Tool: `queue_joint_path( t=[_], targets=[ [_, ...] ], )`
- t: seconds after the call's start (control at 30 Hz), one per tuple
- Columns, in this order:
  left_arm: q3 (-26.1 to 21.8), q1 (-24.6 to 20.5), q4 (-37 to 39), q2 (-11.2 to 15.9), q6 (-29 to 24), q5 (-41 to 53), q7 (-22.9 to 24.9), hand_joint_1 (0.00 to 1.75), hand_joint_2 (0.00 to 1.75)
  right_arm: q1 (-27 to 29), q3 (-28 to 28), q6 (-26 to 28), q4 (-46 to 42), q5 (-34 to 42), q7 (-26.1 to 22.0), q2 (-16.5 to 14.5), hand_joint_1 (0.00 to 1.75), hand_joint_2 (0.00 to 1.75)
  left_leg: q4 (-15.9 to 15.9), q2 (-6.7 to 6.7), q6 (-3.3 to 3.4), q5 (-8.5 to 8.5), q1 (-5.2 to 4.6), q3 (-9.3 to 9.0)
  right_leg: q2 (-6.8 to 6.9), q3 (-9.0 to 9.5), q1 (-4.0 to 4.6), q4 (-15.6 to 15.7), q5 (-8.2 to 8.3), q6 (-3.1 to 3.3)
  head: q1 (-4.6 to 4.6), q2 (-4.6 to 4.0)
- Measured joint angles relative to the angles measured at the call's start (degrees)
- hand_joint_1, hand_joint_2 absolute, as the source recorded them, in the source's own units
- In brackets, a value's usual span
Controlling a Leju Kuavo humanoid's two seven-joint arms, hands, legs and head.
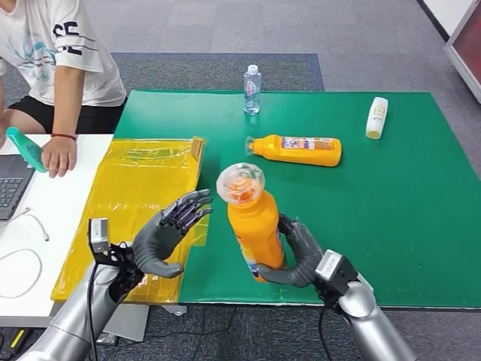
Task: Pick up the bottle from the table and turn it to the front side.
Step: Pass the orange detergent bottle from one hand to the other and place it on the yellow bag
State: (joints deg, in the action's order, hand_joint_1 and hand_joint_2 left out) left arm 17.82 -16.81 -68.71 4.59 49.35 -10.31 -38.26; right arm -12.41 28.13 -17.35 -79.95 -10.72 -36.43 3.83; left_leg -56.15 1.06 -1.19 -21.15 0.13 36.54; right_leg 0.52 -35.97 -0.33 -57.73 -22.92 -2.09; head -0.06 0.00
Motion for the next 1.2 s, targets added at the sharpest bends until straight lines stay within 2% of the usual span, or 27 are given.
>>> queue_joint_path(
  t=[0.27, 0.47, 0.63, 0.77, 0.97, 1.2],
  targets=[
    [-1.11, -3.46, 8.28, -1.74, -0.69, -5.13, 4.72, 0.0, 1.75, 0.5, 0.97, 8.95, 0.2, -9.46, 1.21, -0.87, 1.75, 1.75, 0.0, 0.0, 0.01, 0.04, 0.0, 0.01, 0.0, 0.0, 0.0, -0.01, 0.01, -0.01, 0.0, 0.0],
    [-1.4, -4.67, 11.07, -2.59, -3.14, -6.73, 7.09, 0.0, 1.75, 0.52, 1.99, 10.89, 0.91, -10.32, 1.33, -1.3, 1.75, 1.75, 0.0, 0.0, 0.02, 0.02, 0.0, 0.02, 0.0, -0.02, 0.0, 0.0, 0.0, -0.01, 0.0, 0.0],
    [-1.35, -5.03, 12.25, -2.81, -2.91, -7.01, 7.21, 0.0, 1.75, 0.5, 2.42, 11.66, 1.35, -10.42, 1.33, -1.36, 1.75, 1.75, 0.0, 0.0, 0.02, 0.02, 0.0, 0.03, 0.0, -0.02, 0.0, 0.0, 0.0, -0.01, 0.0, 0.0],
    [-0.61, -5.39, 12.68, -2.73, -0.44, -6.11, 6.26, 0.0, 1.75, 0.32, 2.71, 12.16, 1.73, -10.6, 1.37, -1.45, 1.75, 1.75, 0.0, 0.0, 0.02, 0.02, 0.0, 0.04, 0.0, -0.01, 0.0, 0.0, 0.0, -0.01, 0.01, 0.0],
    [3.07, -6.56, 12.74, -1.64, 3.91, -1.48, 0.67, 0.0, 1.75, -1.52, 3.63, 12.86, 3.21, -11.25, 2.05, -1.84, 1.75, 1.75, 0.0, 0.0, 0.01, 0.03, 0.0, 0.03, 0.0, -0.01, 0.0, -0.01, 0.0, -0.01, 0.01, 0.0],
    [7.25, -8.24, 12.73, 0.12, 4.4, 1.95, -1.77, 0.0, 1.75, -4.07, 4.75, 15.79, 6.92, -13.18, 3.04, -2.45, 1.75, 1.75, 0.0, 0.0, 0.0, 0.05, 0.0, 0.03, 0.0, -0.01, 0.0, -0.01, 0.01, -0.01, 0.01, 0.0]
  ],
)
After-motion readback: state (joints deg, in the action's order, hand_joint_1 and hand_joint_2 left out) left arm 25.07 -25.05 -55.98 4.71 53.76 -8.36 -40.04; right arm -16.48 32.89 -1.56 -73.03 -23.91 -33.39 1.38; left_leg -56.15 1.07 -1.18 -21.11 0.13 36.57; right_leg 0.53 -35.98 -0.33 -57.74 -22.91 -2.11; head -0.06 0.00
